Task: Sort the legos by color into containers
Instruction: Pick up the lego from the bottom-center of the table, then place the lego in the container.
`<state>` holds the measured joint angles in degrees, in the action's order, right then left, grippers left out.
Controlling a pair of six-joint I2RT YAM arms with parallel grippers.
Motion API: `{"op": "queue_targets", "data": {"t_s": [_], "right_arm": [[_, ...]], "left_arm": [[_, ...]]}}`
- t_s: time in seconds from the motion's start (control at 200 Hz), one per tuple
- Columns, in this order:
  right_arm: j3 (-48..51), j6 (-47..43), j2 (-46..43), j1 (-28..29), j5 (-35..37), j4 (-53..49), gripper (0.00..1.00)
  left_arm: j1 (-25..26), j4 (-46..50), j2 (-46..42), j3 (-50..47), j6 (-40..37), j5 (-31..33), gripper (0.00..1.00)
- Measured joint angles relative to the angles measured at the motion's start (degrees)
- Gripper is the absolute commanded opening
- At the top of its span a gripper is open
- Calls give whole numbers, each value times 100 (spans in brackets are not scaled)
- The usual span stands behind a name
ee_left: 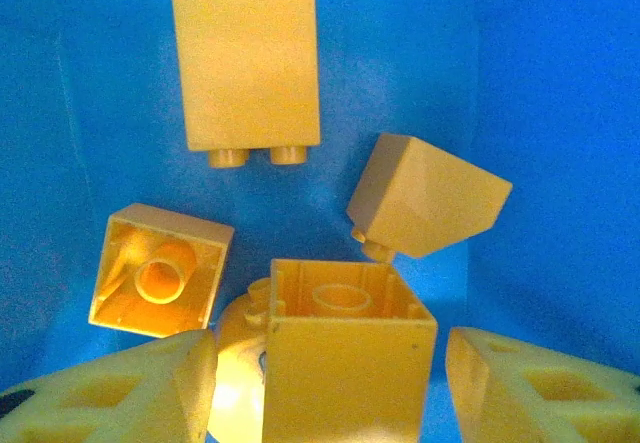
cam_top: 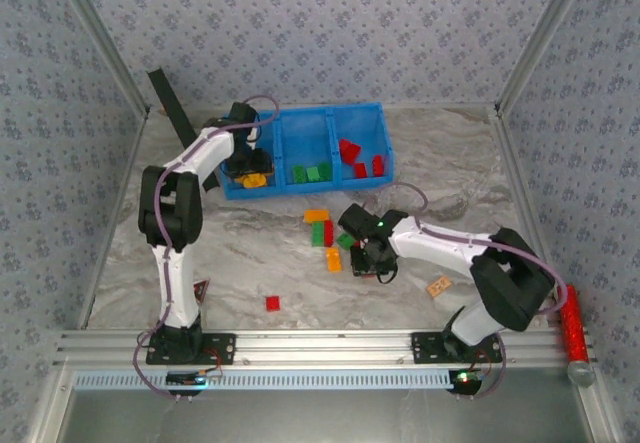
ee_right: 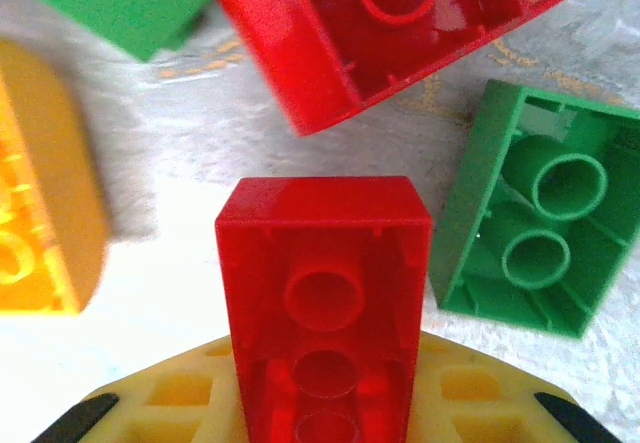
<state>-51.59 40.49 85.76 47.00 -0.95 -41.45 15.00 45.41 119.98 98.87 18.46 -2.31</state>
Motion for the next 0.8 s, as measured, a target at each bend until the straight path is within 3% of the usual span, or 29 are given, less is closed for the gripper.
{"op": "queue_targets", "data": {"t_s": [0.25, 0.44, 0.595, 0.8], "right_arm": [[-721, -476, -516, -120, -192, -566, 23], [-1700, -1169, -424, -977, -275, -796, 24], [-2715, -1779, 111, -1611, -138, -754, 24], [-3762, -2461, 1172, -2031, 120, -422, 24]], "left_arm": [[15, 144, -586, 129, 2, -199, 66], [354, 153, -1711, -439, 98, -240, 66], [1305, 109, -2603, -1569, 562, -280, 67], [2739, -160, -2763, -2870, 1646, -435, 67]]}}
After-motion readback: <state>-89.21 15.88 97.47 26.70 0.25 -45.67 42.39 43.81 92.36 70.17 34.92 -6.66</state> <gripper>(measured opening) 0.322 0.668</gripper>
